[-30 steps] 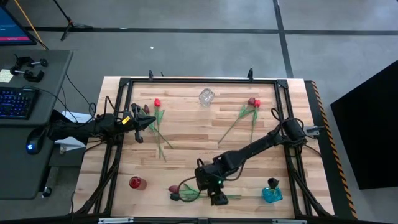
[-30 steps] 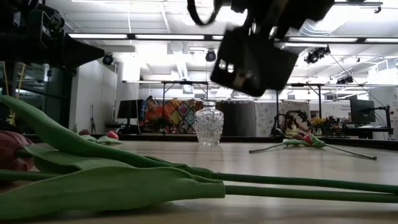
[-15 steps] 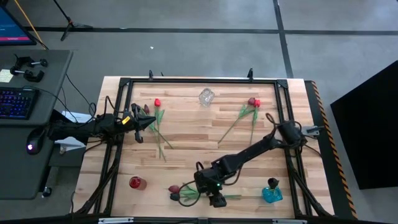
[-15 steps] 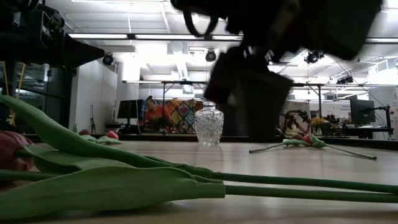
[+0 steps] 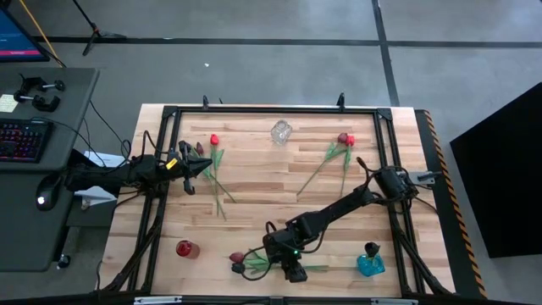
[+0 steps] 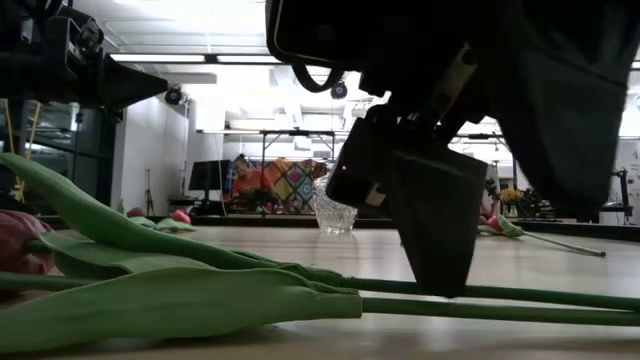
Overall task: Sort flowers into vase by color
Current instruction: Put the bottom black flower into the blue vase
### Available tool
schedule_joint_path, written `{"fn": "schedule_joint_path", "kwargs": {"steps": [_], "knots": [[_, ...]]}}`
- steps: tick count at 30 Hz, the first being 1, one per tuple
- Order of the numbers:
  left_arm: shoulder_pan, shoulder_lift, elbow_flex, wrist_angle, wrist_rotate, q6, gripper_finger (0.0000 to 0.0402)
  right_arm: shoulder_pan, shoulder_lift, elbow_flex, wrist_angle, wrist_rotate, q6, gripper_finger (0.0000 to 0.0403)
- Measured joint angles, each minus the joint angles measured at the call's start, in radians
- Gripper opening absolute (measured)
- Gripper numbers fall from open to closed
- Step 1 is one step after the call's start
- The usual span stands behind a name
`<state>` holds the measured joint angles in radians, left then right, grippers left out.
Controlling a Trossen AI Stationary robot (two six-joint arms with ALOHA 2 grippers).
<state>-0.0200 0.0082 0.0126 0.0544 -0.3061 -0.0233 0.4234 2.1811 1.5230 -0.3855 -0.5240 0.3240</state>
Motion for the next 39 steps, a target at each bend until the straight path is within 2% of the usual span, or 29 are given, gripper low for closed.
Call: {"fn": "schedule_joint_path", "kwargs": {"steps": [21,24,27,33,39], "knots": [[0.000,0.000,0.000,0.000,0.000,0.000,0.0008,-0.036,0.000,0.000,-0.030,0.176,-0.019,0.0179],[0.000,0.000,0.000,0.000,0.000,0.000,0.0008,-0.037,0.000,0.001,-0.045,0.182,-0.047,0.0179],[0.000,0.000,0.000,0.000,0.000,0.000,0.0008,-0.027,0.000,0.002,-0.056,0.234,-0.083,0.0172],[0.000,0.000,0.000,0.000,0.000,0.000,0.0008,0.000,-0.001,0.002,-0.061,0.356,-0.149,0.0121],[0.000,0.000,0.000,0.000,0.000,0.000,0.0008,0.005,-0.001,0.002,-0.061,0.422,-0.144,0.0019]]}}
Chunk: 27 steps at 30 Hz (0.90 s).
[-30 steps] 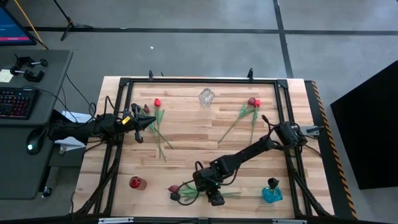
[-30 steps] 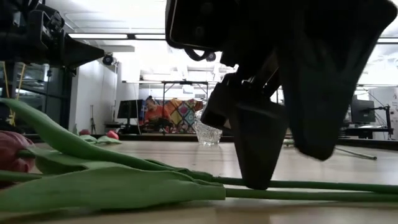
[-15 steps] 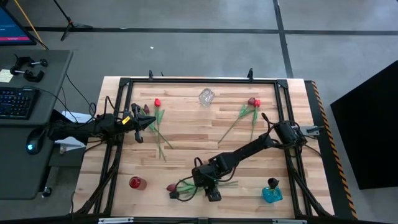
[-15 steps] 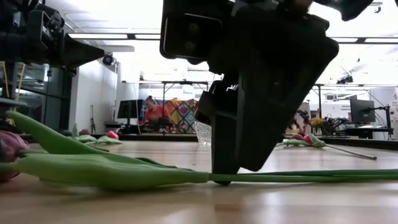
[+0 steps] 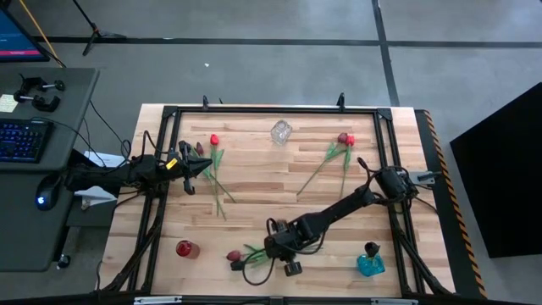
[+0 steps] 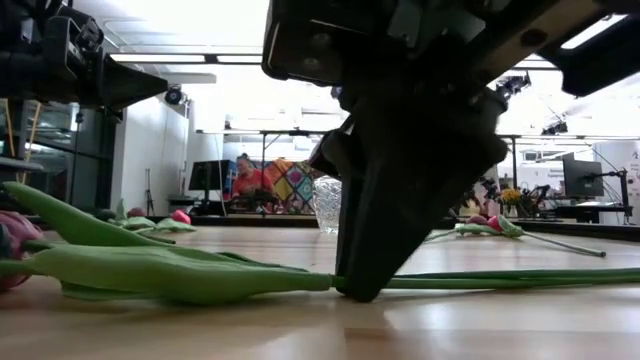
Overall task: Sort flowers into vase by color
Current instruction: Put the bottom black flower into the blue vase
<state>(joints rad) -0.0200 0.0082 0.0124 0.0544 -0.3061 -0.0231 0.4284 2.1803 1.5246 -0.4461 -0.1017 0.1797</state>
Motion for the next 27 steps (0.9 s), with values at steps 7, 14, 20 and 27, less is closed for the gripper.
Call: {"fn": "schedule_joint_path", "kwargs": {"steps": [7,14,20,27], "knots": [[0.000,0.000,0.000,0.000,0.000,0.000,0.0008,-0.004,0.002,0.021,-0.019,-0.085,-0.057,0.0003],[0.000,0.000,0.000,0.000,0.000,0.000,0.0008,-0.009,0.002,0.131,-0.063,-0.331,-0.172,0.0001],[0.000,0.000,0.000,0.000,0.000,0.000,0.0008,-0.038,0.000,0.191,-0.057,-0.442,-0.207,0.0001],[0.000,0.000,0.000,0.000,0.000,0.000,0.0008,-0.080,0.000,0.198,0.011,-0.541,-0.262,0.0000]]}}
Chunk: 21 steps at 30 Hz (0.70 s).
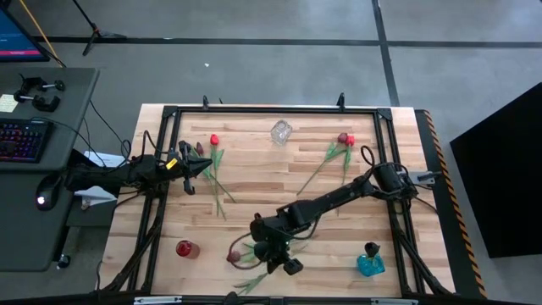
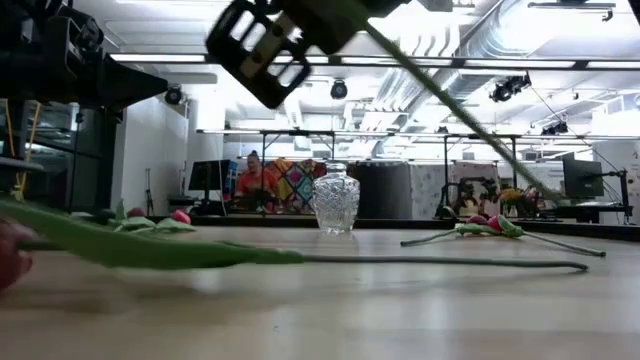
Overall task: Sort flowers into vase by color
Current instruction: Put the bottom black flower into the blue vase
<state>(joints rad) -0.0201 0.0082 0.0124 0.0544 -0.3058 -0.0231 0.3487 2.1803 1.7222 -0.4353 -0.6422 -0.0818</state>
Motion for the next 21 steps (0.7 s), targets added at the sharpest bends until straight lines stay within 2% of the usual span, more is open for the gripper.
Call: {"fn": "schedule_joint_path", "kwargs": {"steps": [10,16,21], "knots": [[0.000,0.000,0.000,0.000,0.000,0.000,0.0008,-0.040,0.000,0.000,0.115,0.020,-0.089,0.0000],[0.000,0.000,0.000,0.000,0.000,0.000,0.0008,-0.100,-0.051,0.001,0.041,0.230,-0.136,0.0000],[0.000,0.000,0.000,0.000,0.000,0.000,0.0008,-0.156,-0.215,0.001,-0.054,0.467,-0.185,0.0000]]}}
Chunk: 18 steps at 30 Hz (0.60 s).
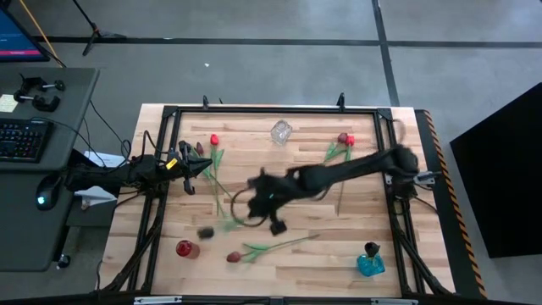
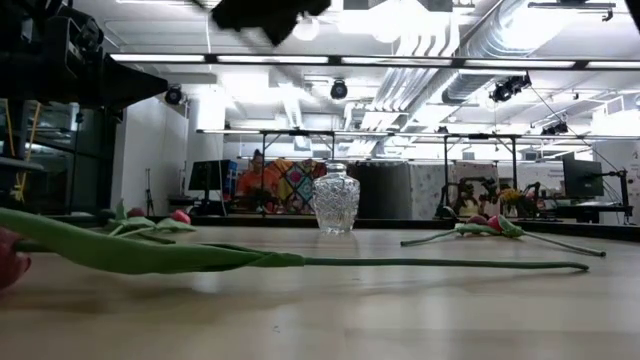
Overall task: Sort flowers into vase by color
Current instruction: Put the bottom black flower into the blue vase
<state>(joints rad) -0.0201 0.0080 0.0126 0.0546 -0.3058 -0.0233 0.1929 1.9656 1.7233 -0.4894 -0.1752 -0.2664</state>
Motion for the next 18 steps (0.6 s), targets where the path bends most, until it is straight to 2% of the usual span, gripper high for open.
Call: {"fn": "schedule_joint_path", "kwargs": {"steps": [5,10,14,18], "knots": [[0.000,0.000,0.000,0.000,0.000,0.000,0.0008,-0.031,-0.176,0.000,-0.131,0.257,-0.011,0.0000],[0.000,0.000,0.000,0.000,0.000,0.000,0.0008,-0.021,-0.352,-0.044,-0.206,0.509,0.065,0.0000],[0.000,0.000,0.000,0.000,0.000,0.000,0.0008,0.040,-0.518,-0.216,-0.236,0.755,0.199,0.0000],[0.000,0.000,0.000,0.000,0.000,0.000,0.0008,0.147,-0.718,-0.440,-0.237,1.002,0.410,0.0000]]}}
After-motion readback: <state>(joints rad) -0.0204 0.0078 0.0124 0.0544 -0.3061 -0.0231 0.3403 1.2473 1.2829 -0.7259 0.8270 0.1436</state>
